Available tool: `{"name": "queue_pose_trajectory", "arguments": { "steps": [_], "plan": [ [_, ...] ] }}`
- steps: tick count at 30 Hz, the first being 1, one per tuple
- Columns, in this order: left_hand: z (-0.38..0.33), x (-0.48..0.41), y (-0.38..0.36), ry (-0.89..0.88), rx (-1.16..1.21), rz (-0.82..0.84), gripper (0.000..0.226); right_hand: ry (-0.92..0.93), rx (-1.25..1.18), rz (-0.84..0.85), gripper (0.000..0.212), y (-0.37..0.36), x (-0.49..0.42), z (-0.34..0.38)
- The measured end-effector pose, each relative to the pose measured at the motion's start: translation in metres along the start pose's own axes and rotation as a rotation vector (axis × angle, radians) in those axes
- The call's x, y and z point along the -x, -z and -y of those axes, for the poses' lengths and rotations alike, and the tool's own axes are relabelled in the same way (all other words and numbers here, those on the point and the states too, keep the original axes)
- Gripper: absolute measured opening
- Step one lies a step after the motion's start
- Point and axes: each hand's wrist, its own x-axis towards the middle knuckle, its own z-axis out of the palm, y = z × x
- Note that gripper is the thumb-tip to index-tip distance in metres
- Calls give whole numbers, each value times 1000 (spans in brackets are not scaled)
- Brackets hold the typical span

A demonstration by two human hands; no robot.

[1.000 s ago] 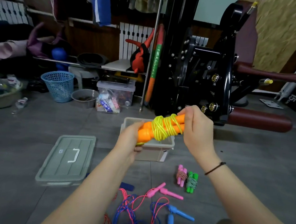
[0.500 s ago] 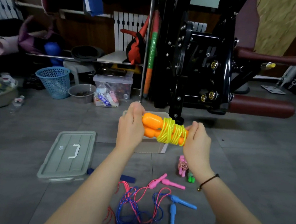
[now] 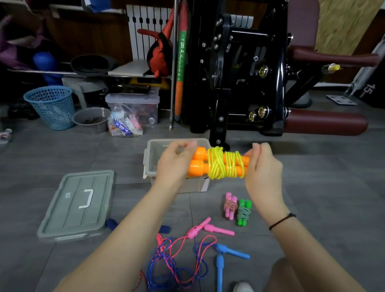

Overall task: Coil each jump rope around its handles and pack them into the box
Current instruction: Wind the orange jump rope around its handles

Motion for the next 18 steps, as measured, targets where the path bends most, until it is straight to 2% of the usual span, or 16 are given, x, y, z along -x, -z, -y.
{"name": "queue_pose_trajectory", "arguments": {
  "steps": [2, 3, 5, 8, 10, 14, 16, 18],
  "plan": [
    [4, -3, -2, 165, 119, 38, 14, 108, 28, 32, 31, 1, 0, 0],
    [5, -4, -2, 189, 142, 33, 15, 129, 18, 59, 28, 1, -1, -1],
    [5, -9, -5, 171, 120, -8, 23, 53, -50, 151, 28, 2, -4, -6],
    [14, -27, -16, 41, -83, -68, 40, -204, -202, 340, 30, 5, -4, -24],
    [26, -36, -29, -45, -219, -63, 43, -321, -214, 365, 28, 0, -2, -43],
    [46, -54, -50, -120, -467, -5, 49, -434, -192, 366, 19, -18, 1, -74],
    [68, -64, -49, -110, -574, 36, 50, -466, -182, 473, 18, -31, 3, -86],
    [93, -73, -46, -90, -623, 61, 47, -508, -254, 638, 27, -45, 7, -98]
  ]
}}
